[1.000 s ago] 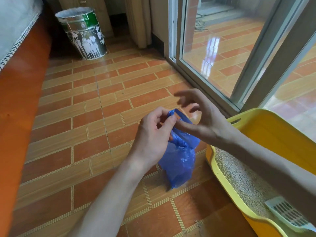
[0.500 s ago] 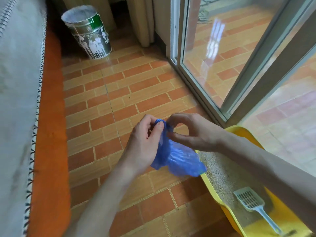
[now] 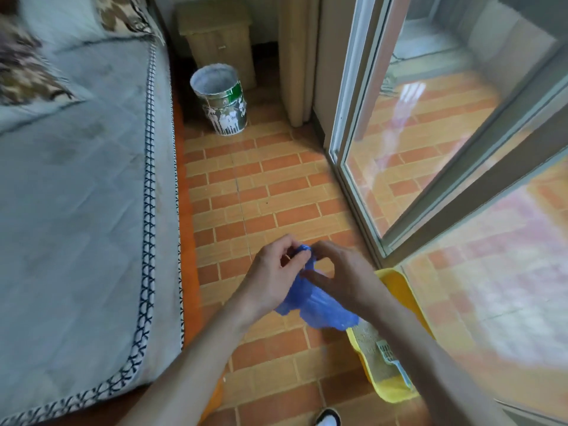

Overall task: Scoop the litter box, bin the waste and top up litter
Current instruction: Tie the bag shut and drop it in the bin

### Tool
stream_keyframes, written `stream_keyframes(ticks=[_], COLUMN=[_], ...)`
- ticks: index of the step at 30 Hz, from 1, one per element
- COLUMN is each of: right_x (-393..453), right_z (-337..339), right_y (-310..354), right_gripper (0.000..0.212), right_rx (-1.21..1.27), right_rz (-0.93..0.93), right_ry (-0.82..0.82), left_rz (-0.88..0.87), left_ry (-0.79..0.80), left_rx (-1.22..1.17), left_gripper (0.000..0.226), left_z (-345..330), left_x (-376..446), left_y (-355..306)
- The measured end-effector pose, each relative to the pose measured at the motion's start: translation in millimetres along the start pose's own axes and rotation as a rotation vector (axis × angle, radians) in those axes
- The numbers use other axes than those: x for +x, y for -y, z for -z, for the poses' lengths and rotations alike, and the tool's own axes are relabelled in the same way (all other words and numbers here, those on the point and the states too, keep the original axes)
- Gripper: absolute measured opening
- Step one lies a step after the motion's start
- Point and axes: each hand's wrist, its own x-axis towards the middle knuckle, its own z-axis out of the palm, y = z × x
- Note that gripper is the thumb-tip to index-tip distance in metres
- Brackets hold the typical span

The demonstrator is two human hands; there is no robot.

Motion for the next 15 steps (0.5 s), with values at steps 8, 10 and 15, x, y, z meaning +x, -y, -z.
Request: stream_keyframes(ticks=[8, 10, 15], right_x=[-3.2, -5.3, -8.9], right_z=[71.4, 84.2, 103.0], right_y=[104.5, 123.9, 161.2], right_gripper=[0.010, 0.011, 0.011], right_rx=[-0.042, -0.033, -0.061], right_rz=[0.025, 0.051, 0.119], right_ry=[-0.068, -0.067, -0.046], left_rz=[-0.006, -0.018, -0.065], left_ry=[-0.089, -0.113, -0.211], left_rx=[0.103, 0.234, 0.382], left_gripper=[0.008, 0.006, 0.006], left_z=[46.8, 64.0, 93.7], left_x=[-62.6, -80.0, -109.2], left_y=[-112.9, -124.5, -141.7])
